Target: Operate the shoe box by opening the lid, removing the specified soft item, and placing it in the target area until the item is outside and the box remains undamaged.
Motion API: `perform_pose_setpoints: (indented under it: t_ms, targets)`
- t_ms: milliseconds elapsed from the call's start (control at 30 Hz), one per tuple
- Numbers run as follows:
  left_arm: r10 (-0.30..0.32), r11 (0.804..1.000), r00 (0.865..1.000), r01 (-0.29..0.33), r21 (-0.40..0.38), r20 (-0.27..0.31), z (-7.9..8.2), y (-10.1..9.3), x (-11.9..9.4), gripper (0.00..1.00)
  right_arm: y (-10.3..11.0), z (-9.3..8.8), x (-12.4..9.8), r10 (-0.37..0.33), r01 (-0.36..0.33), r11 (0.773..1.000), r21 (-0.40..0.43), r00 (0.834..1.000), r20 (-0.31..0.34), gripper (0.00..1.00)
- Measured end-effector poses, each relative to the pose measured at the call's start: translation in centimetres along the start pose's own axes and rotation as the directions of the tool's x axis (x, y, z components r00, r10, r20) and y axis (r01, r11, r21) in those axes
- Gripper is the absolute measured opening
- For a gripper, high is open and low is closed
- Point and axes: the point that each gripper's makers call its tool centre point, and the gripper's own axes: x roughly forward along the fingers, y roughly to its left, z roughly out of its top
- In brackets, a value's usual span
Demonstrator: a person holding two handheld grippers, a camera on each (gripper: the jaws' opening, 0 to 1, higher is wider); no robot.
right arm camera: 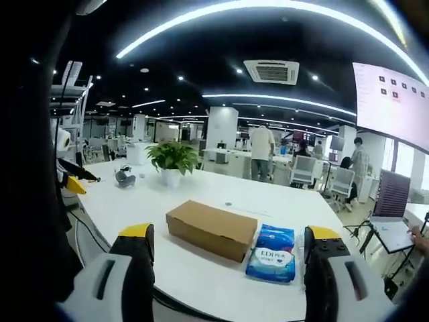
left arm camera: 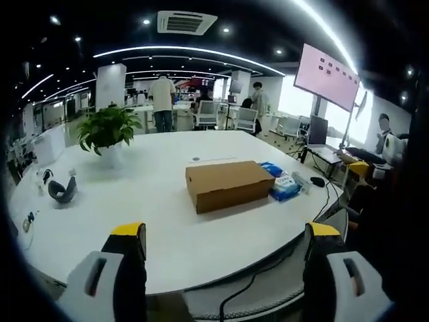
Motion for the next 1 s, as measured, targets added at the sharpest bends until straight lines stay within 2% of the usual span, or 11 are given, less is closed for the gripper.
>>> perform_pose_setpoints:
  t_ms: [233,333,400,467,767,800,900,1000]
  targets:
    - [0.017,0.998,1.000,-0.017,-0.058,-0.005,0.3,-0.5,0.0,0.99,0.7,0.1,-0.2,0.027,-0.028,0.999,-0.032,1.000,-0.010,0.93]
    - [0.055,0.995,0.998,-0.052,-0.086,0.035,1.2,0.7,-0.5,0.99,1.0,0.2,-0.2,0.032,-0.033,0.999,-0.035,0.999,-0.013,0.92]
    - [0.095,0.990,0.995,-0.092,-0.106,0.023,1.1,1.9,-0.7,0.97,1.3,0.2,-0.2,0.039,-0.039,0.999,-0.036,0.999,-0.017,0.92]
    - [0.111,0.986,0.994,-0.108,-0.127,0.019,1.1,2.6,-0.9,0.96,1.5,0.2,-0.2,0.046,-0.047,0.998,-0.041,0.999,-0.024,0.92]
    - [0.092,0.986,0.996,-0.089,-0.141,0.018,1.4,2.8,-1.2,0.96,1.7,0.9,-0.2,0.032,-0.032,0.999,-0.035,0.999,-0.015,0.92]
    - [0.091,0.985,0.996,-0.087,-0.151,0.017,1.3,2.7,-1.2,0.96,1.8,0.9,-0.2,0.032,-0.032,0.999,-0.038,0.999,-0.017,0.91]
    - [0.086,0.966,0.996,-0.077,-0.246,0.023,1.1,2.1,-1.4,0.96,2.0,0.9,-0.2,0.028,-0.029,0.998,-0.050,0.999,-0.018,0.91]
    - [0.081,0.965,0.997,-0.076,-0.250,0.011,0.5,1.8,-1.5,0.96,1.9,0.8,-0.3,0.013,-0.013,0.999,-0.046,1.000,-0.019,0.91]
